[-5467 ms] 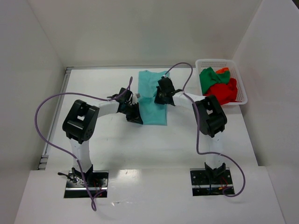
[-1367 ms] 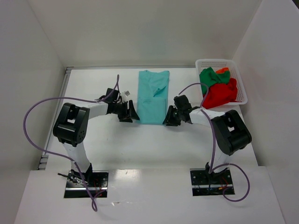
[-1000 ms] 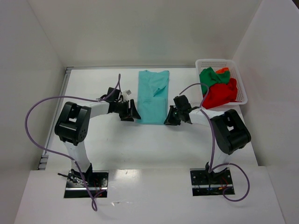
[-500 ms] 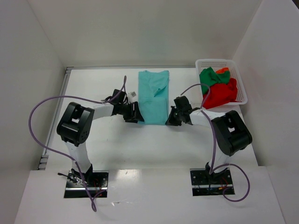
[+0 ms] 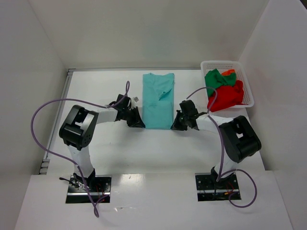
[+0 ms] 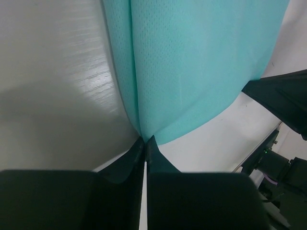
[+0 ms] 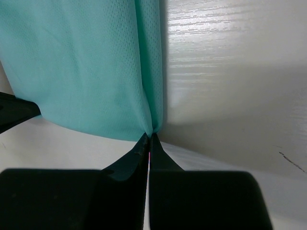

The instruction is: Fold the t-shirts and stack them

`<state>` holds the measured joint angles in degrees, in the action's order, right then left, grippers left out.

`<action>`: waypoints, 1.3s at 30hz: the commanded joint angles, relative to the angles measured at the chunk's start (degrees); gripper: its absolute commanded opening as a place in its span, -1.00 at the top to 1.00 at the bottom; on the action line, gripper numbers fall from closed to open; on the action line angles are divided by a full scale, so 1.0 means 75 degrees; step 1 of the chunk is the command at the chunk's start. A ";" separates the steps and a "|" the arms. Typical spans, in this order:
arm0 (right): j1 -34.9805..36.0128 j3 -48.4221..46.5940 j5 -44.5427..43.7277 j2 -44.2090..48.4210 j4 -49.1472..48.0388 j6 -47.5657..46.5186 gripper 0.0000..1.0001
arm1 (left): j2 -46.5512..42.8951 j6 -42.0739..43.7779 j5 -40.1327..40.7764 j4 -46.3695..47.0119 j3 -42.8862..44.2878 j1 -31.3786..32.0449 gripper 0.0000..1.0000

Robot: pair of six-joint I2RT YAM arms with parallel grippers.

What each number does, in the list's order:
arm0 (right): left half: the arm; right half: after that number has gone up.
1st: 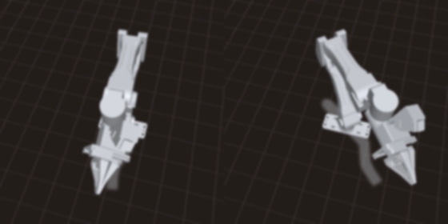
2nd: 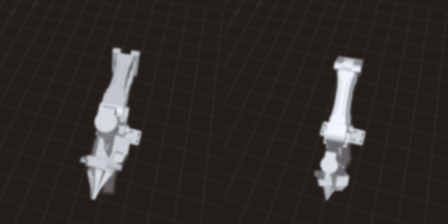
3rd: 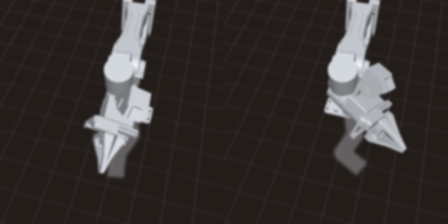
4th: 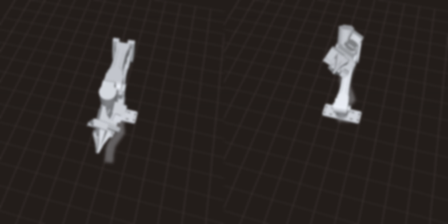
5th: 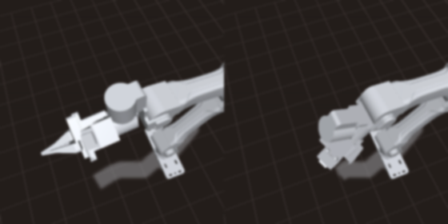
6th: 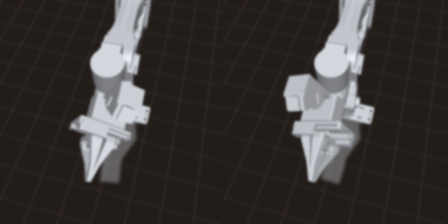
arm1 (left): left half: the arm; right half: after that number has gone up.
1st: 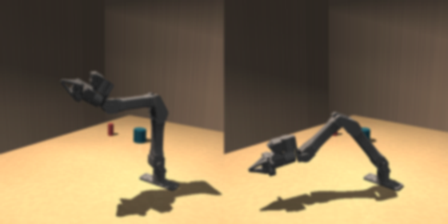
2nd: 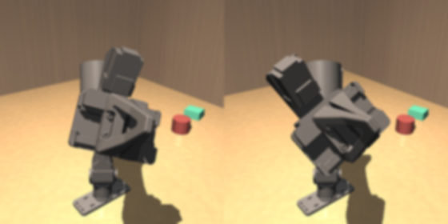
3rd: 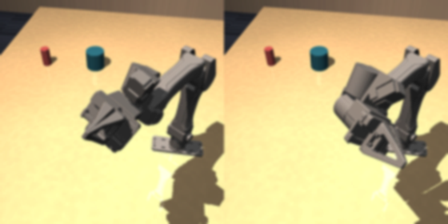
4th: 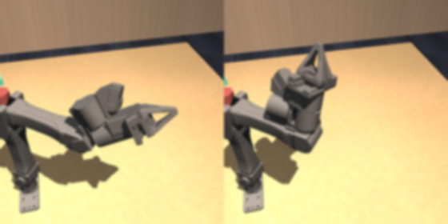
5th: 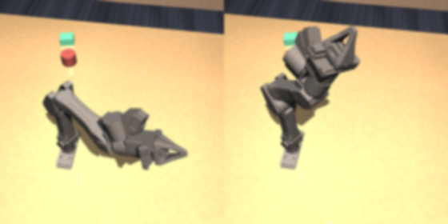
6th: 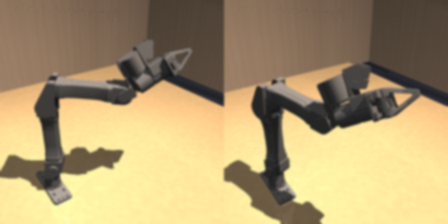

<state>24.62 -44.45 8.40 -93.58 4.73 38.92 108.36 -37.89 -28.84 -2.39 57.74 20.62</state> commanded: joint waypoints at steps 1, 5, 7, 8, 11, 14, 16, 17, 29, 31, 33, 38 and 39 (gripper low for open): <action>0.0104 0.0149 -0.0183 0.0488 0.0072 -0.0103 1.00 | 0.0342 0.0177 0.0740 -0.0489 -0.0315 0.0145 1.00; 0.0337 0.0313 -0.0276 0.0571 0.0072 0.0073 1.00 | 0.0167 0.0177 0.0740 -0.0654 -0.0408 0.0308 1.00; 0.0571 0.0383 -0.0393 0.0817 0.0153 0.0271 1.00 | -0.0126 0.0177 0.0740 -0.0746 -0.0618 0.0402 1.00; 0.0573 0.0383 -0.0475 0.0898 0.0154 0.0272 1.00 | -0.0255 0.0177 0.0740 -0.0828 -0.0689 0.0472 1.00; 0.0748 0.0535 -0.0546 0.1250 0.0306 0.0447 1.00 | -0.0805 0.0083 0.0891 -0.1098 -0.0912 0.0671 1.00; 0.0842 0.0734 -0.0546 0.1707 0.0540 0.0588 1.00 | -0.1274 -0.0069 0.0998 -0.1357 -0.1099 0.1023 1.00; 0.0912 0.0922 -0.0698 0.2197 0.0716 0.0670 1.00 | -0.1614 -0.0291 0.1173 -0.1613 -0.1182 0.1292 1.00; 0.0912 0.1061 -0.0699 0.2397 0.0902 0.0763 1.00 | -0.1731 -0.0361 0.1173 -0.1684 -0.1275 0.1363 1.00; 0.0983 0.0912 -0.0617 0.4661 0.2299 0.0987 1.00 | -0.4251 -0.0947 0.1537 -0.3395 -0.0750 0.1727 1.00; 0.0983 0.0701 -0.0547 0.4661 0.2381 0.0987 1.00 | -0.4346 -0.0948 0.1467 -0.3465 -0.0678 0.1727 1.00; 0.0983 0.0536 -0.0546 0.4661 0.2381 0.0917 1.00 | -0.4346 -0.1030 0.1466 -0.3466 -0.0527 0.1727 1.00; 0.0983 -0.0213 -0.0861 0.4287 0.2381 0.0706 1.00 | -0.4416 -0.1030 0.1466 -0.3536 -0.0175 0.1446 1.00; 0.0983 -0.0354 -0.0932 0.4147 0.2381 0.0578 1.00 | -0.4416 -0.1030 0.1466 -0.3536 -0.0105 0.1376 1.00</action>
<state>31.68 -41.98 4.54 -60.69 22.41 45.19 76.18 -44.95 -18.17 -27.11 53.45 32.60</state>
